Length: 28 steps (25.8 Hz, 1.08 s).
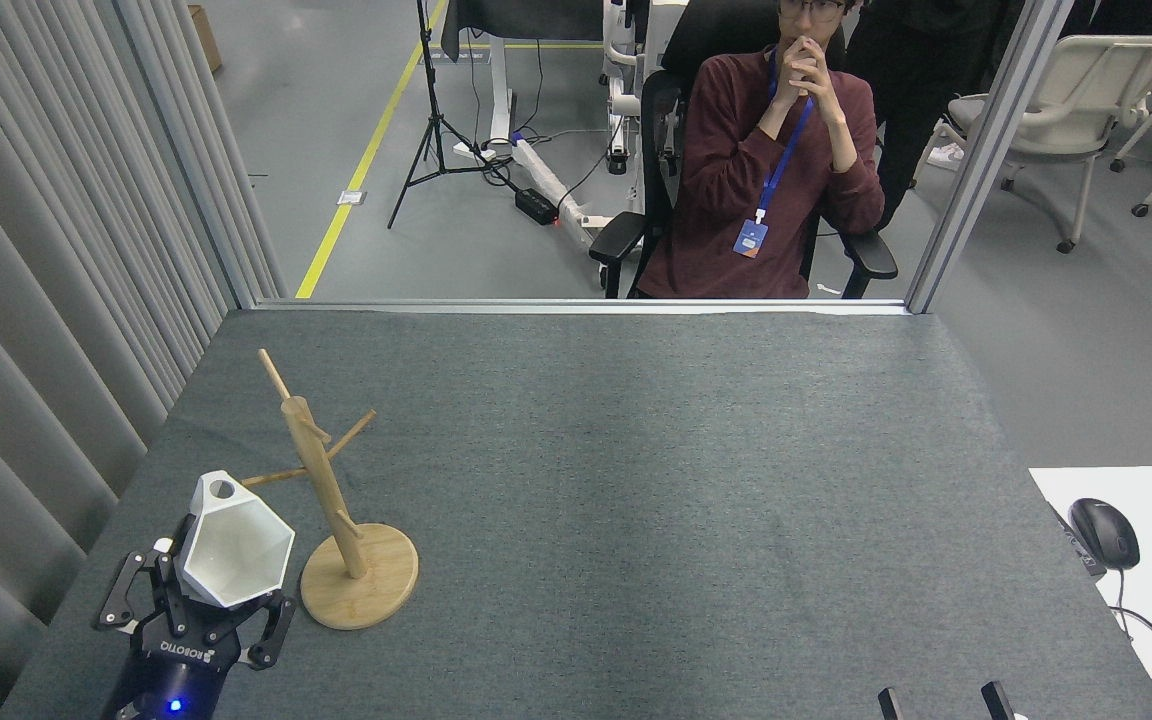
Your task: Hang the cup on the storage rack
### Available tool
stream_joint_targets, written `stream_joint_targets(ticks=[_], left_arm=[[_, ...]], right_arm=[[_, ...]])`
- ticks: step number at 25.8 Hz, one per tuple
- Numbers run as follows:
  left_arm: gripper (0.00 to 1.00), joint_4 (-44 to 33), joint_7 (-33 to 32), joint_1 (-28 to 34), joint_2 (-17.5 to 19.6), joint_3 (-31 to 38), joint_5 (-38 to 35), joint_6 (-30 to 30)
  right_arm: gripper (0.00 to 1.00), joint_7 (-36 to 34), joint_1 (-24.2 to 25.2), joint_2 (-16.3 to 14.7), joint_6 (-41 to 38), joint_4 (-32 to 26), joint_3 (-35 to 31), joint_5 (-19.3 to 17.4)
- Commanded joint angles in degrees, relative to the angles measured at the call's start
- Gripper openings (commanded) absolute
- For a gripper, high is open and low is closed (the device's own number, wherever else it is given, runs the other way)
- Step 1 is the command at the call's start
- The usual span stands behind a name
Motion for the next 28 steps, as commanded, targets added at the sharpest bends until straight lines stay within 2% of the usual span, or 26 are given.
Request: stream_joint_targets(ticks=[1,7,9,10,11,13,14,25,28], left_arm=[[0.12,1.1,0.7,-2.2,-0.1,0.0,-3.3,0.0],[0.13,3.5,1.5,-4.7,-0.6,-0.4,-7.2,0.0],[0.16,4.7,2.1,-5.4,-0.9,-1.0,-9.7,0.0],[0.21,5.4,2.4,-5.7,-1.0,-1.1,-10.5,0.1],[0.35,5.9,2.6,-6.3,-1.3,-1.0,-10.7,0.1],[0.82,6.4,2.7,-7.1,-1.8,-0.9,-10.8,0.1],[1.00,6.6,2.8,-7.1,-1.7,-0.9,-10.8,0.1],[0.99,7.5,3.7,-6.4,-1.8,-0.3,-10.8,0.0],[0.99,7.5,4.0,-4.5,-2.7,0.2,-10.6,0.1]], right_arm=[[0.99,0.2,-0.2,0.0,0.1,0.5,0.0,0.0],[0.99,-0.1,-0.2,0.1,0.1,0.6,-0.1,0.0],[0.99,-0.1,-0.2,0.1,0.1,0.7,-0.1,0.0],[0.99,-0.2,-0.2,0.1,0.1,0.8,-0.1,0.0],[0.99,-0.2,-0.2,0.1,0.1,0.8,-0.2,0.0],[0.99,-0.3,-0.2,0.1,0.1,0.8,-0.2,-0.1],[0.99,-0.3,-0.2,0.1,0.1,0.8,-0.2,-0.1],[0.99,-0.7,-0.2,0.6,0.1,0.8,-0.2,-0.1],[0.99,-0.7,-0.2,0.6,0.1,0.8,-0.2,-0.1]])
